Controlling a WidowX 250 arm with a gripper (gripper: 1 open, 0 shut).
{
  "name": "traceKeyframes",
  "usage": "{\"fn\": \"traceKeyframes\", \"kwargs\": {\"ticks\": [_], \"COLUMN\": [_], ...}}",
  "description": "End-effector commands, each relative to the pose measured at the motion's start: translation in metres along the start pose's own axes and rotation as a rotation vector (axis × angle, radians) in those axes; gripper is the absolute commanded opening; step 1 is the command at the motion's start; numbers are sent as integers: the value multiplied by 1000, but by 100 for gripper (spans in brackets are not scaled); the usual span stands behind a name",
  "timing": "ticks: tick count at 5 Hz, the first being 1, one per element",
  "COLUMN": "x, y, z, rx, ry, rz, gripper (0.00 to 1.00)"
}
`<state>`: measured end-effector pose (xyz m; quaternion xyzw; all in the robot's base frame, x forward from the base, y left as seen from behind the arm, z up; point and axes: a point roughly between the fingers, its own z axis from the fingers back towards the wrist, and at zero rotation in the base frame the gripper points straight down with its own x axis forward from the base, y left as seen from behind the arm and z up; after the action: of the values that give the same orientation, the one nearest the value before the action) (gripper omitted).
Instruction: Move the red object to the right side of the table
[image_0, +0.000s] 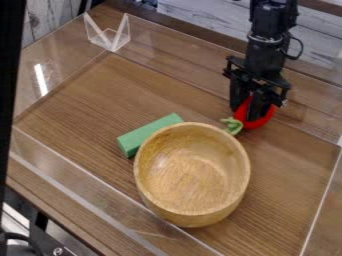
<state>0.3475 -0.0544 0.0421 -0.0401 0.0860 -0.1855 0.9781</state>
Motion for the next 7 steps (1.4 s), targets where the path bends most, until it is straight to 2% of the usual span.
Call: {"fn": "traceKeyframes", "kwargs": {"ticks": [1, 3, 5, 6, 7], "x": [-2, -16, -23, -25, -27], "y": [-9, -24, -21, 1, 21], "z": [15, 23, 68, 87, 95], "rx": [2, 13, 24, 40, 51], "ry": [-77, -163, -240, -276, -283], "rz": [20, 108, 115, 88, 59], "gripper": [100, 100, 100, 100, 100]}}
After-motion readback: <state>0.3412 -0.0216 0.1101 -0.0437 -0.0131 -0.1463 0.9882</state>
